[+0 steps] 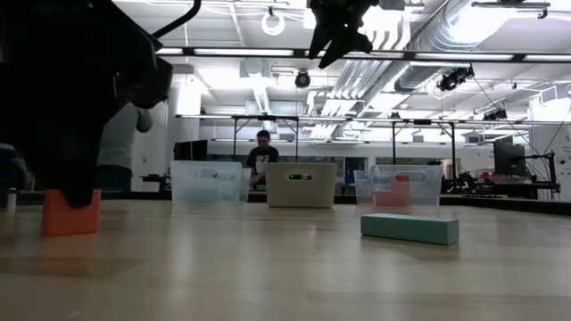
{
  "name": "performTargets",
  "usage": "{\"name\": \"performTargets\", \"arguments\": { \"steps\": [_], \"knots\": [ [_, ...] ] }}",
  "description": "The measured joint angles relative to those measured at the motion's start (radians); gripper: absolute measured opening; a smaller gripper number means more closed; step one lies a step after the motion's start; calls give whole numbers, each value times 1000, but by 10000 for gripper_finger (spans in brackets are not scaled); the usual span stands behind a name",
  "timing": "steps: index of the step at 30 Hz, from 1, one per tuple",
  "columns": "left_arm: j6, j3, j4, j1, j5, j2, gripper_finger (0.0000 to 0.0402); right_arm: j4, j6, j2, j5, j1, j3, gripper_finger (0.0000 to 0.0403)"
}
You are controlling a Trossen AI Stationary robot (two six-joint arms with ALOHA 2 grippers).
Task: Sort & place blocks by color
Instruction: Put the orange block into the right transparent bin
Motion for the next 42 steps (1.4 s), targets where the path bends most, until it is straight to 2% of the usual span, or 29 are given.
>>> {"name": "performTargets", "arguments": {
  "steps": [6, 13, 17, 22, 29, 33, 42],
  "knots": [
    [39, 1, -1, 0, 6, -3, 82, 0, -4, 0, 0, 0, 0, 165],
    [77, 1, 15, 3, -5, -52, 78, 0, -4, 0, -9, 0, 0, 165],
    [130, 0, 40, 24, -13, -108, 78, 0, -4, -2, -55, 0, 0, 165],
    [232, 0, 117, 82, -41, -201, 78, -4, 0, -20, -109, 0, 0, 165],
    [459, -1, 255, 213, -51, -340, 78, -9, 26, -82, -142, 7, 0, 165],
    [590, -1, 354, 302, 3, -409, 78, 6, 59, -138, -166, 13, 0, 165],
    [749, 3, 604, 500, 255, -503, 78, 41, 158, -265, -195, 70, 0, 165]
  ]
}}
